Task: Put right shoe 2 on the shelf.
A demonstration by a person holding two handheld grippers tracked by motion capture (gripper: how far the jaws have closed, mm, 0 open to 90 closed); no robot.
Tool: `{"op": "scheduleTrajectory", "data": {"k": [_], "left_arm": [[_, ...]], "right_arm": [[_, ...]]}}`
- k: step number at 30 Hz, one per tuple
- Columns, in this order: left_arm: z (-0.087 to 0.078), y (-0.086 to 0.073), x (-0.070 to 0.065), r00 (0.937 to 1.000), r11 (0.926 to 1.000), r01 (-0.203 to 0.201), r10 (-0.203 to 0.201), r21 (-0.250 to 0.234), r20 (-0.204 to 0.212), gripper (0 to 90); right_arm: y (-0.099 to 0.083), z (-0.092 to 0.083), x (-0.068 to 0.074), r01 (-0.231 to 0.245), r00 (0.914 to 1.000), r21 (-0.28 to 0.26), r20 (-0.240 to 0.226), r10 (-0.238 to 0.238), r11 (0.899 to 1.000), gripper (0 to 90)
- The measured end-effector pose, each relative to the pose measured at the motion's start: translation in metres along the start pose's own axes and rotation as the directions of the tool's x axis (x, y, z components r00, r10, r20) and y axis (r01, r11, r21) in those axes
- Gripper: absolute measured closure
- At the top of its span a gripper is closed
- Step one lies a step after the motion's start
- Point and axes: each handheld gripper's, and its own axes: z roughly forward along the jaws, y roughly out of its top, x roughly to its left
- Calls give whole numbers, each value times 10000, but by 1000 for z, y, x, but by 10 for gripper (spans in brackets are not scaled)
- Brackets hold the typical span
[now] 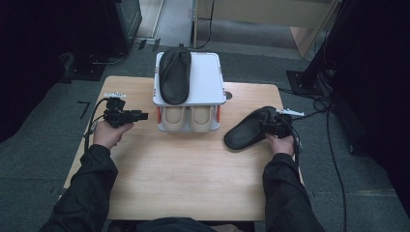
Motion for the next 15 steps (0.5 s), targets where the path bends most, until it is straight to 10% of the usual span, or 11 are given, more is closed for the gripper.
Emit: {"op": "scheduleTrajectory", "data": {"k": [15], "left_arm": [[0, 0, 0, 10000, 10000, -41, 41, -6, 33, 544]], "right_arm": [[13, 24, 25, 672, 9927, -355, -979, -704, 9971, 602]]}}
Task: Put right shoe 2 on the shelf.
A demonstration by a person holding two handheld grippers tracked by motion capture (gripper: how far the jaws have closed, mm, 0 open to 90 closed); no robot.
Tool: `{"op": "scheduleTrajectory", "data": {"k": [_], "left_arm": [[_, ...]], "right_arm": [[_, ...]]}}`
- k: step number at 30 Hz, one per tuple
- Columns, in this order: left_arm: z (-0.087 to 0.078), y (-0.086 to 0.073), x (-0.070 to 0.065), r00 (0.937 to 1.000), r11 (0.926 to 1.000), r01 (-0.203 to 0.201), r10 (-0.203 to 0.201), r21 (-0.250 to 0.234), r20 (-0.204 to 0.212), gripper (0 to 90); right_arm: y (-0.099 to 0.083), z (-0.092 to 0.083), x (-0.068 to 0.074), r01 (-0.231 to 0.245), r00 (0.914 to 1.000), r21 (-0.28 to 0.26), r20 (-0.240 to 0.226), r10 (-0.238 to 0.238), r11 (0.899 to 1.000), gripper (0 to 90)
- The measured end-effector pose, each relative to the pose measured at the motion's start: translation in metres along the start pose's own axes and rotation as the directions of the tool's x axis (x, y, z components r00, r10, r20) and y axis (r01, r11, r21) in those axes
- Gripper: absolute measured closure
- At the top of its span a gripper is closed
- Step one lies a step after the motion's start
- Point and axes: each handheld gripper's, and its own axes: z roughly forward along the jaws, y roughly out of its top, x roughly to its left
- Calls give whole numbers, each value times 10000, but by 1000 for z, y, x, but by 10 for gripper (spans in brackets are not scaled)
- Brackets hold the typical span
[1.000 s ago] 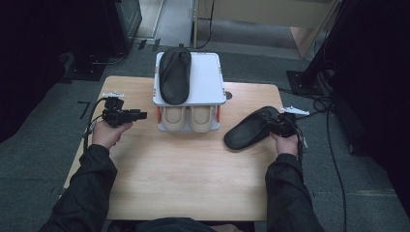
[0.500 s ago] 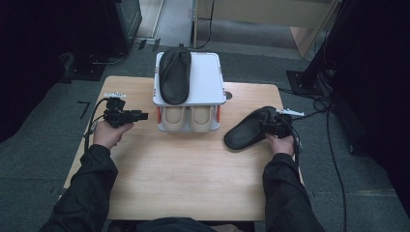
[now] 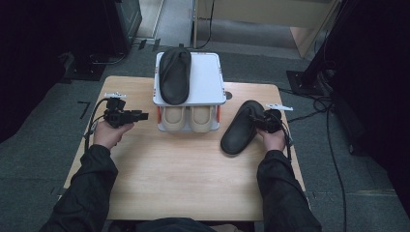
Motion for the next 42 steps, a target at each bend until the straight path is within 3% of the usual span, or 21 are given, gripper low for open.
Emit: {"op": "scheduleTrajectory", "data": {"k": [5, 9, 13, 16, 19, 23, 34, 42], "left_arm": [[1, 0, 0, 10000, 10000, -51, 50, 71, 59, 545], [1, 1, 0, 9999, 10000, -37, 37, -17, 108, 545], [0, 1, 1, 9999, 9999, 70, -68, -125, 156, 545], [0, 1, 2, 9999, 9999, 51, -50, -119, 140, 545], [-1, 1, 2, 9999, 9999, 44, -42, -110, 161, 546], [-2, 0, 4, 9998, 9999, 85, -83, -147, 153, 546], [0, 0, 6, 9999, 10000, 29, -28, -79, 167, 548], [-3, -1, 3, 9996, 9992, -203, 209, -353, 163, 541]], "right_arm": [[3, 8, 15, 478, 9989, 237, -28, -478, 9986, 587], [-4, 6, 17, 319, 9994, 785, -173, -306, 9964, 551], [-12, 0, 23, 404, 9991, 913, -160, -391, 9950, 545], [-10, 1, 21, 260, 9996, 1011, -86, -253, 9945, 584], [-5, 4, 19, 139, 9995, 1111, 265, -169, 9937, 683], [-3, 4, 20, 365, 9980, 1091, 473, -418, 9934, 740], [8, -8, 20, -390, 9985, 968, 429, 350, 9945, 749], [26, -19, 23, -240, 9982, 907, 574, 189, 9956, 749]]}}
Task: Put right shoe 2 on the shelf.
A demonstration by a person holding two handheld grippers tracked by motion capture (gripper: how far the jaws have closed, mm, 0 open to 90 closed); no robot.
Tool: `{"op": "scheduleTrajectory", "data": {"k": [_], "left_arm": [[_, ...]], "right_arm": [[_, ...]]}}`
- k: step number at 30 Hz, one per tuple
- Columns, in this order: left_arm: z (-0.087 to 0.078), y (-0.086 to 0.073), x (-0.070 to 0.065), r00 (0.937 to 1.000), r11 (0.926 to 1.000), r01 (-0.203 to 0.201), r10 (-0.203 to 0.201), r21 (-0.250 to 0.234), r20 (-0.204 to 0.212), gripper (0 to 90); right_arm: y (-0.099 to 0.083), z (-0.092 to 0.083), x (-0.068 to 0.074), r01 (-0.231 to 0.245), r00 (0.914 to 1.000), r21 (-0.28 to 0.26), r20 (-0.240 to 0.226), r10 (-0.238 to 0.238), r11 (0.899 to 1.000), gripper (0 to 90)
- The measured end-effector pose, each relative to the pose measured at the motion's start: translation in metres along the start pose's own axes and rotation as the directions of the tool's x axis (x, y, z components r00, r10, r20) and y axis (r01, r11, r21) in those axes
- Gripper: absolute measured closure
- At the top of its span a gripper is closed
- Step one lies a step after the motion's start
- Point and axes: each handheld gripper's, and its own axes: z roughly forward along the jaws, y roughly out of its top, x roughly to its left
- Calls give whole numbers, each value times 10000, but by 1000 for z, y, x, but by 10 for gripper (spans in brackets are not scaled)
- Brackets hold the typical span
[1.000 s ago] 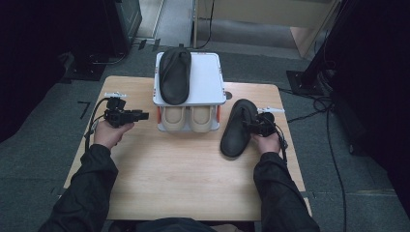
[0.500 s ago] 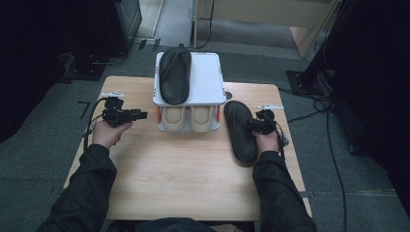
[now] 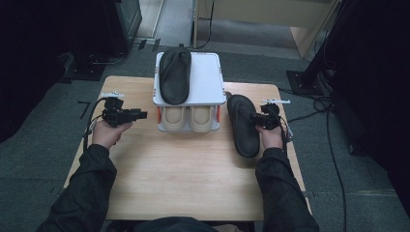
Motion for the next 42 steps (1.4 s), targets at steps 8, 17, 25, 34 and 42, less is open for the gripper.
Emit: {"op": "scheduleTrajectory", "data": {"k": [8, 17, 25, 34, 42], "left_arm": [[1, -1, -1, 9997, 9997, -259, 259, 52, -16, 530], [0, -1, -1, 9992, 9991, -407, 407, -104, -27, 529], [-1, 0, -3, 9982, 9984, -570, 570, -55, 159, 515], [0, 0, -6, 9976, 9978, -663, 663, 25, 225, 515], [-4, 0, -6, 9954, 9976, -691, 687, 31, 661, 513]], "right_arm": [[23, -13, 1, -38, 9999, 91, 163, 36, 10000, 749], [60, -32, 2, -88, 9993, -189, 373, 95, 9998, 750], [98, -47, 16, 212, 9991, -497, 387, -193, 9985, 750], [144, -55, 42, 609, 9977, -792, 343, -584, 9950, 750], [172, -39, 78, 997, 9946, -576, 353, -978, 9933, 750]]}}
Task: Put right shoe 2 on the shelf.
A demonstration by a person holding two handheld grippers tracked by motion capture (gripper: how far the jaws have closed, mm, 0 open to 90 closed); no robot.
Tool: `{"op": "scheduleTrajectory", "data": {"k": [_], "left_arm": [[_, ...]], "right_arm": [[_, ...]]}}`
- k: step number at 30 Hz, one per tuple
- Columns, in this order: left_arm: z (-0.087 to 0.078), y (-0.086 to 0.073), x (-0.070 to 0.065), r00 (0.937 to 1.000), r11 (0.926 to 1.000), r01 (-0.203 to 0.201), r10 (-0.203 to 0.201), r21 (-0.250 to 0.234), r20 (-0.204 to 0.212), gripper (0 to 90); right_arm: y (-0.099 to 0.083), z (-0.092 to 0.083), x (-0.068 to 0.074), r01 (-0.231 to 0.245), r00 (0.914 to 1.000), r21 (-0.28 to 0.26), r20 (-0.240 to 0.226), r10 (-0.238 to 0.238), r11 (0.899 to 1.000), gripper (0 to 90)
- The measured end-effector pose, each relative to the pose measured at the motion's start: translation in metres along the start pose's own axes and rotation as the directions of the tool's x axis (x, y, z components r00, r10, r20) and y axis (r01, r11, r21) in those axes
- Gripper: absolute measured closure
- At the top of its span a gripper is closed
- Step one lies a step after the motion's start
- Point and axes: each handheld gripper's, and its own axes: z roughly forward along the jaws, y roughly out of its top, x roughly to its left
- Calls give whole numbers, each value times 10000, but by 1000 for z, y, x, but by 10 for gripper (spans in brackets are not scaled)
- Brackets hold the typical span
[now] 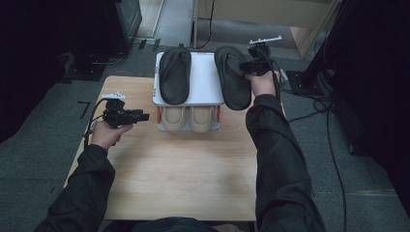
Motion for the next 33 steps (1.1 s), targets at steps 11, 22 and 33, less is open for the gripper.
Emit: {"op": "scheduleTrajectory", "data": {"k": [11, 22, 33], "left_arm": [[-1, 1, -5, 9997, 9998, -204, 203, 89, 99, 512], [-1, 2, -7, 9992, 9995, -313, 313, -1, 249, 510], [-2, 2, -5, 9995, 9997, -253, 254, -59, 213, 510]], "right_arm": [[19, 43, 42, 287, 9996, 319, 45, -289, 9991, 749], [24, 72, 61, 33, 10000, 645, 62, -37, 9979, 737], [22, 45, 47, 460, 9956, -234, -809, -478, 9987, 693]]}}
